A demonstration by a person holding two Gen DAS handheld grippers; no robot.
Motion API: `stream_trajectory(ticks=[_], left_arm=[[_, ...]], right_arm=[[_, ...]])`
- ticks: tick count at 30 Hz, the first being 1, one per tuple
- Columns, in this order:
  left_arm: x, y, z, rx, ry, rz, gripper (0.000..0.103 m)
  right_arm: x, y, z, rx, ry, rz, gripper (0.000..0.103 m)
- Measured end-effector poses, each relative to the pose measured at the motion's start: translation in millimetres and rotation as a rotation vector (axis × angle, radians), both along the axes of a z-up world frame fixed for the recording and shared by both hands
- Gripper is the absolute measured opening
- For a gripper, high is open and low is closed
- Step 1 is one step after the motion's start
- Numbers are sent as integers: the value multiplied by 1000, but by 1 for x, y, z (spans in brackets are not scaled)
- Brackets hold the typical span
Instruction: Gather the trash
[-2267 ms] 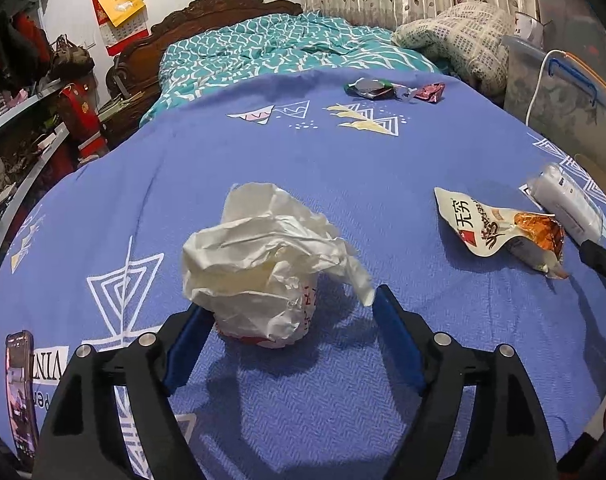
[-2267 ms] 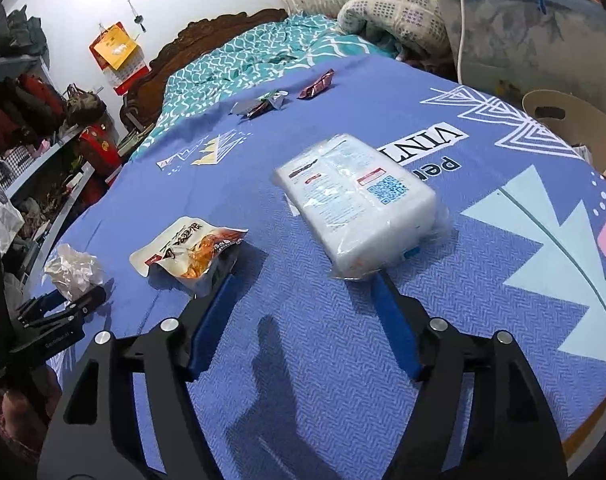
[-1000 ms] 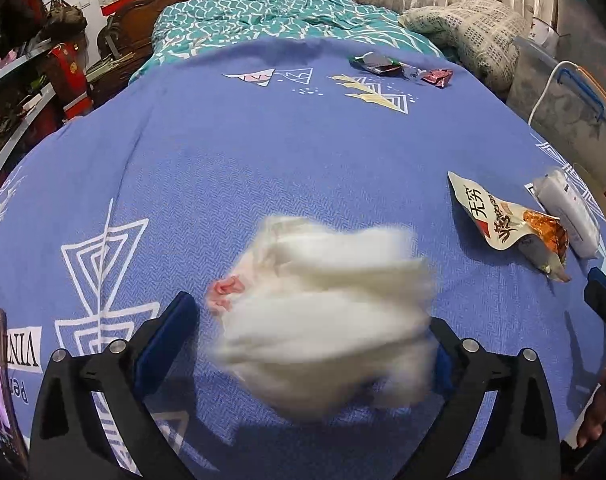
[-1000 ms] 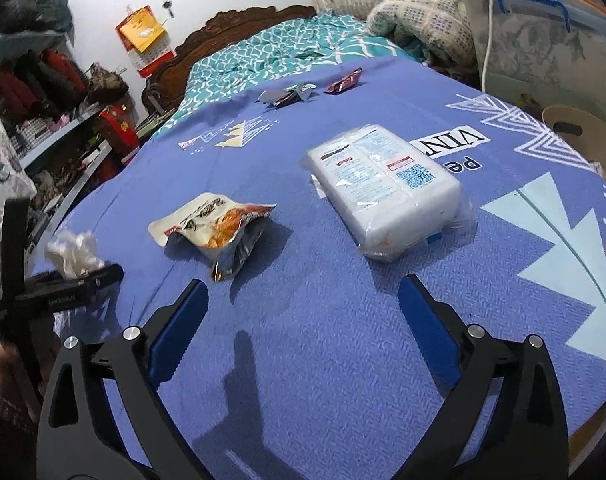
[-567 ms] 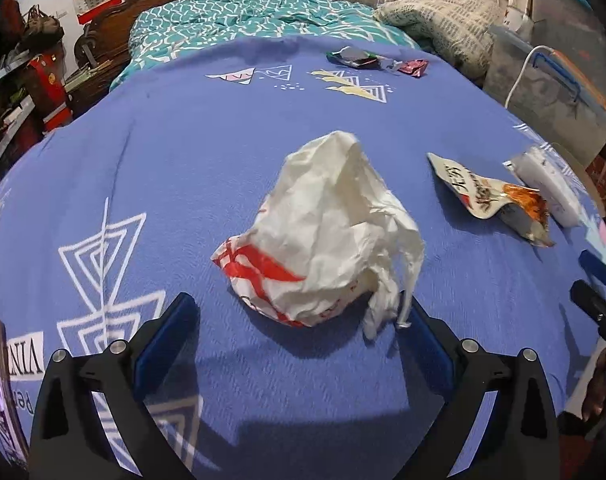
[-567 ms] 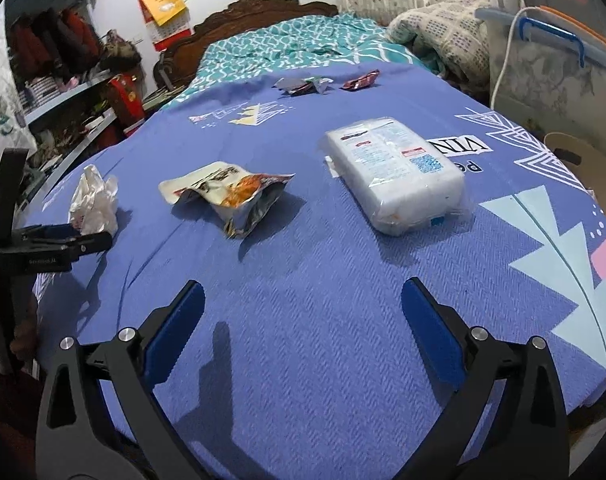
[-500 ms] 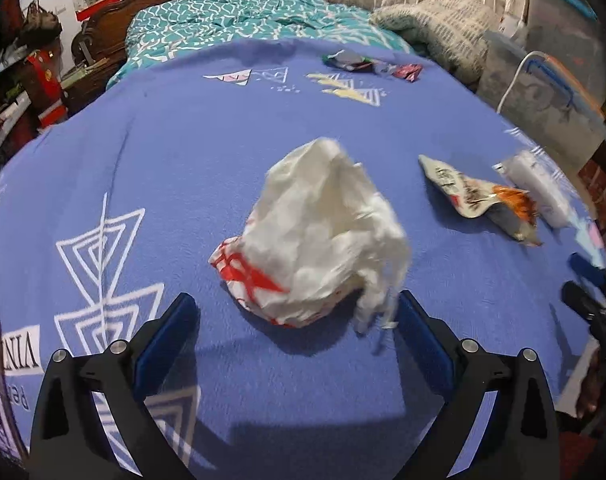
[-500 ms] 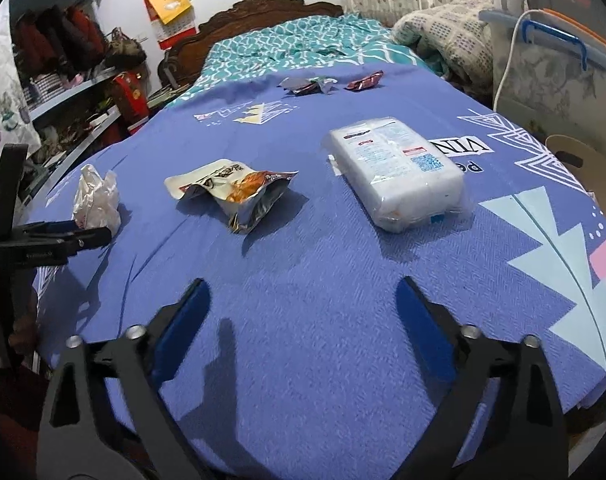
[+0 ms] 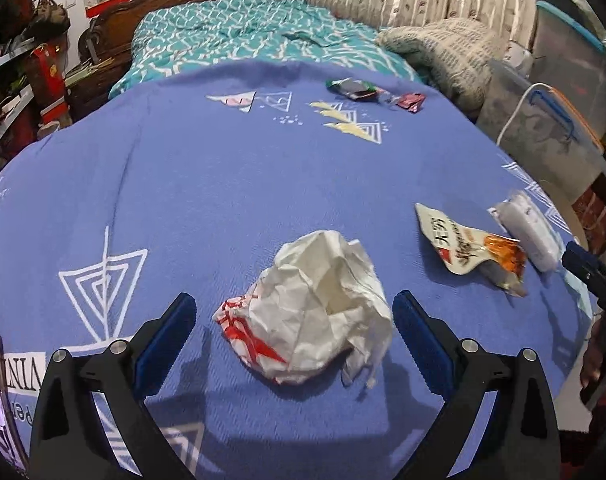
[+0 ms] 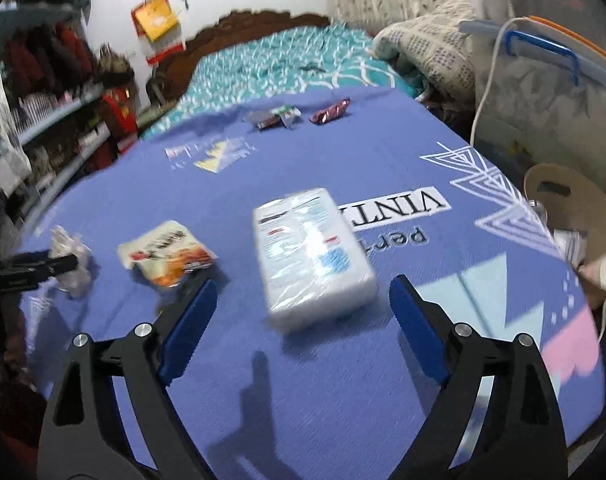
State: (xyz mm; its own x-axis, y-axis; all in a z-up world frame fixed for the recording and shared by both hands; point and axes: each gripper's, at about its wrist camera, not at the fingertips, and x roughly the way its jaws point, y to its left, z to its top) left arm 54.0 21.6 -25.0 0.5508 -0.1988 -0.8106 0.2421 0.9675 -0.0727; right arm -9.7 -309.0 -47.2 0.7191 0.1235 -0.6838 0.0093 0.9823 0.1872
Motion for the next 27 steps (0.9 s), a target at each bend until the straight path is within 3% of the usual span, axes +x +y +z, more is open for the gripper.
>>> stream_trajectory(ticks=[3,4,5,6,8,13,16,22,27], left_arm=[[2,-4,-2,10,-14,3,91],[2,-7,-2,21,-18,-5,74],[3,-9,-3,33,-14,-11,64],[3,-11,-4,44,-16,-16,62],[3,-18,2,56,-31,-40,43],[14,-59,26,-3,-40,-168,41],[29,-108,42,-49,-35,-284,41],[46,-258,72,-87,-63,-589,41],[45,-405,68,-118,14,-821,44]], right_arm=[[20,2,-7,-72,59,28,90],[24,2,-11,-88,76,39,90],[26,4,-14,-93,85,52,82],[27,5,-18,-89,97,74,64],[19,6,-17,-74,71,79,62],[-1,-28,-4,-15,-30,-36,61],[-11,-66,-1,16,-56,-125,61],[-39,-169,-3,57,-78,-372,62],[-57,-248,-10,75,-61,-551,63]])
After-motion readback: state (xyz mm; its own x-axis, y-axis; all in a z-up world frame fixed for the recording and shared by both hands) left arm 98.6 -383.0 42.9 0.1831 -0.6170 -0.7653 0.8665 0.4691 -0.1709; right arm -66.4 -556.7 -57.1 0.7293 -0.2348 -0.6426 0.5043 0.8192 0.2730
